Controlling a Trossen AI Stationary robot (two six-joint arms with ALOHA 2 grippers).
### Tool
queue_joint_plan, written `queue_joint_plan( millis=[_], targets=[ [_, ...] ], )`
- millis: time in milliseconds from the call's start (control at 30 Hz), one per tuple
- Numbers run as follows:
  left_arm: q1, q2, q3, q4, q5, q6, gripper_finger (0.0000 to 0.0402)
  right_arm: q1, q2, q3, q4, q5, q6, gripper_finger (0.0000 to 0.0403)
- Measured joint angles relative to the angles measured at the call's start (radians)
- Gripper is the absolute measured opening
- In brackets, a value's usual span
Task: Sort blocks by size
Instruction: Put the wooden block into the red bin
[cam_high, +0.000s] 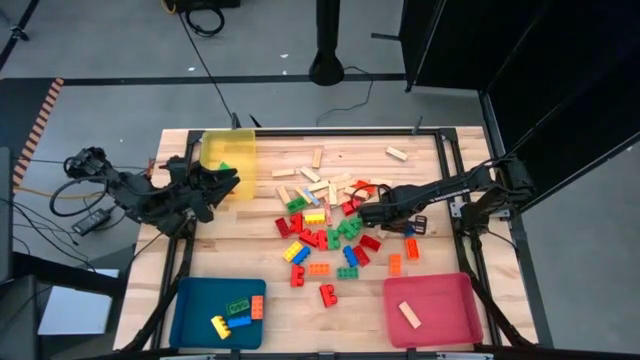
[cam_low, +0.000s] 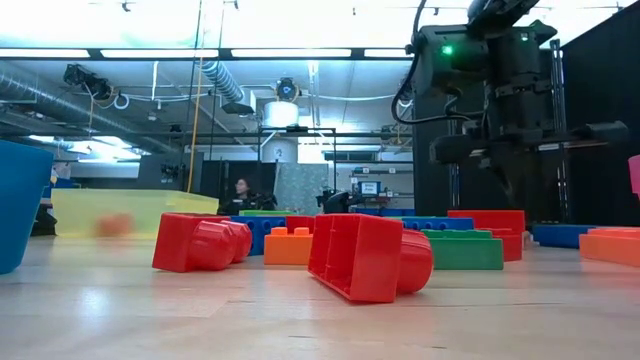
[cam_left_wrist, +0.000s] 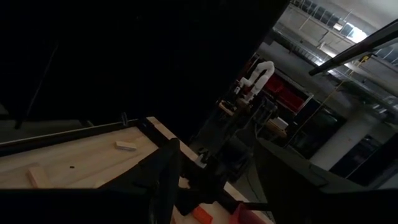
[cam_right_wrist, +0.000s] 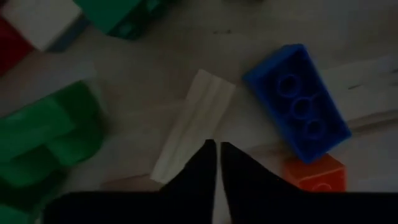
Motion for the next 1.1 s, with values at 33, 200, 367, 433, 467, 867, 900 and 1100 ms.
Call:
queue_joint_plan(
  millis=[33, 200, 367, 433, 467, 867, 900, 1100],
  targets=[
    [0.0, -0.001, 0.0, 0.0, 0.0, 0.0, 0.0209, 0.002, 0.0, 0.003, 0.008, 0.008, -0.001, 0.0058],
    [0.0, -0.001, 0.0, 0.0, 0.0, 0.0, 0.0209, 0.006, 0.0, 0.016, 0.028, 0.015, 0.009, 0.0127],
    [0.0, -0.002, 0.0, 0.0, -0.011, 0.001, 0.0209, 0.019, 0.003, 0.011, 0.043, 0.022, 0.068, 0.0213],
    [0.0, -0.004, 0.0, 0.0, -0.017, 0.003, 0.0209, 0.02, 0.011, 0.003, 0.055, 0.022, 0.088, 0.0248],
    [0.0, -0.005, 0.0, 0.0, -0.022, 0.003, 0.0209, 0.02, 0.014, -0.003, 0.061, 0.019, 0.097, 0.0263],
    [0.0, -0.007, 0.0, -0.012, -0.062, 0.004, 0.0209, 0.018, 0.014, -0.095, 0.173, 0.013, 0.195, 0.0295],
    [0.0, -0.007, 0.0, -0.013, -0.063, 0.004, 0.0209, 0.018, 0.014, -0.099, 0.179, 0.01, 0.202, 0.0284],
    [0.0, -0.007, 0.0, -0.016, -0.069, 0.004, 0.0209, 0.018, 0.01, -0.126, 0.191, -0.023, 0.212, 0.0193]
  ],
)
